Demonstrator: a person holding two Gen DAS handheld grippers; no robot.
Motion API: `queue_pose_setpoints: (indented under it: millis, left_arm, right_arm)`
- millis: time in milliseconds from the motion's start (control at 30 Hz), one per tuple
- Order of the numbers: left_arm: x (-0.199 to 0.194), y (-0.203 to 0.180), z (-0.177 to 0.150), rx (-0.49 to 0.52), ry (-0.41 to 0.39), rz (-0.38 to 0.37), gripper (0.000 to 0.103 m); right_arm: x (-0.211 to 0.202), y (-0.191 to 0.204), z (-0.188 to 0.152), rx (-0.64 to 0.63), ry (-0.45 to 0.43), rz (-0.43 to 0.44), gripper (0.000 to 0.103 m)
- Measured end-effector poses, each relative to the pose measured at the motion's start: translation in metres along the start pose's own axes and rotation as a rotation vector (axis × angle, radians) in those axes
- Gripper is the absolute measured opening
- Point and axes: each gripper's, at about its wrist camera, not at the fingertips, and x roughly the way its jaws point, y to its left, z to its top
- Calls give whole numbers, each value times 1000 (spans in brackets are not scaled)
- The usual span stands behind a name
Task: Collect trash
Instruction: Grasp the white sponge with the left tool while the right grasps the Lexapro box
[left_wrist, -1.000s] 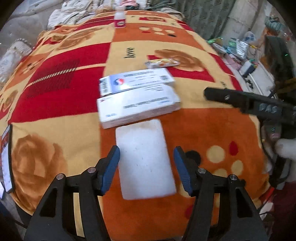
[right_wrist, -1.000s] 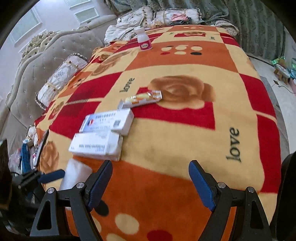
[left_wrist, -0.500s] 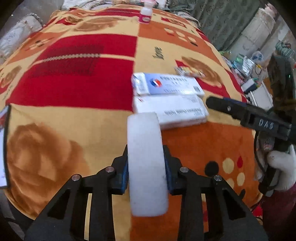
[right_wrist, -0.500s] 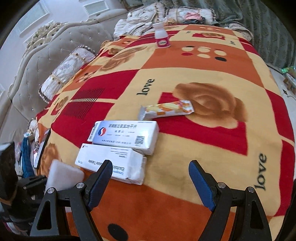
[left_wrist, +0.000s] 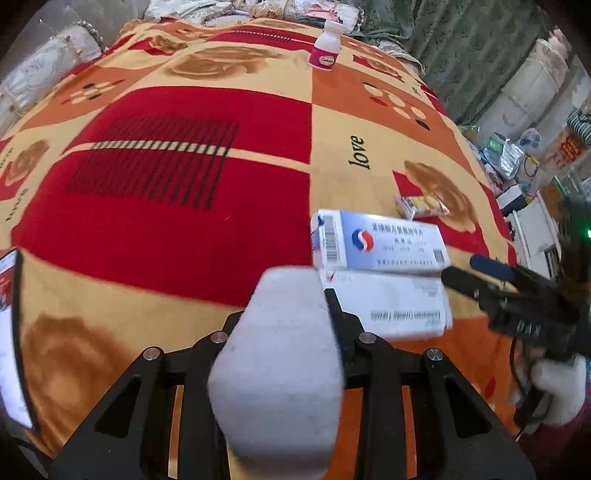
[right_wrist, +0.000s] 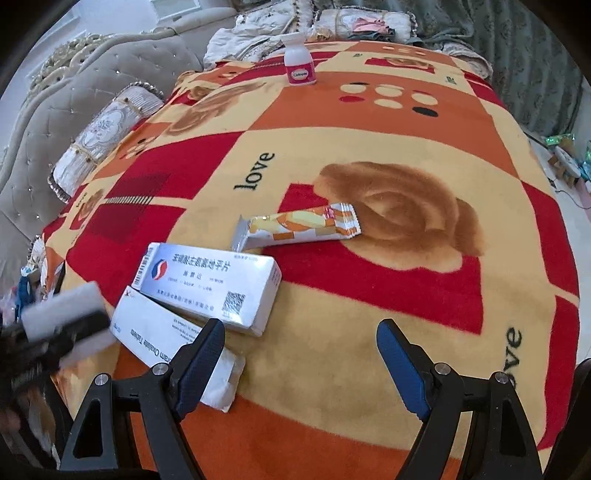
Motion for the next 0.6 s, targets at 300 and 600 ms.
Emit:
queue_pose_setpoints:
  millis: [300,600]
  left_arm:
    - [-13,8,-13,6,8,-3,29]
    - [-43,35,-38,-22,12,-7,29]
  right_arm:
    - [5,8,0,-72,16,-12,82]
    - [-17,43,-35,-243,76,74,82]
